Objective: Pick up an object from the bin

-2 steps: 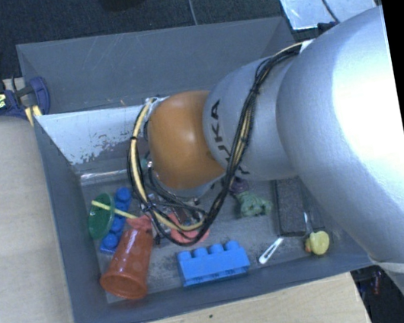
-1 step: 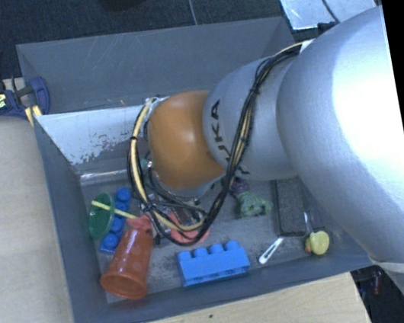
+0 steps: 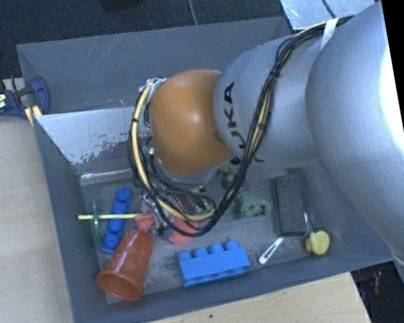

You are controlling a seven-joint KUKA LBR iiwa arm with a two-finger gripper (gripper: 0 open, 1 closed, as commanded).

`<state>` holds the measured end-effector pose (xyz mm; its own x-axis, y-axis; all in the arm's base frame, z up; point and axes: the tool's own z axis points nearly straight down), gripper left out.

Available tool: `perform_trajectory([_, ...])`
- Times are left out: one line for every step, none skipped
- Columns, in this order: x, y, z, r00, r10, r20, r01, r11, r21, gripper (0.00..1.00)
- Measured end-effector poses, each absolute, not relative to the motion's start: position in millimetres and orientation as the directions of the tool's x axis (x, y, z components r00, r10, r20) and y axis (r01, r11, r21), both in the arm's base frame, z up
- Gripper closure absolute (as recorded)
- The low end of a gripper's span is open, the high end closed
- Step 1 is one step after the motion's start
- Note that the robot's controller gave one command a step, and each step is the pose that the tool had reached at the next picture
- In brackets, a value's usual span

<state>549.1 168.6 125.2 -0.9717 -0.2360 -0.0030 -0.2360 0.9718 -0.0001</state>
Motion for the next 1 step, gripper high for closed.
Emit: perform_trajectory([562.8, 168.4, 202.1, -0.963, -0.269, -0.004, -0.269, 0.963, 0.0, 1.0])
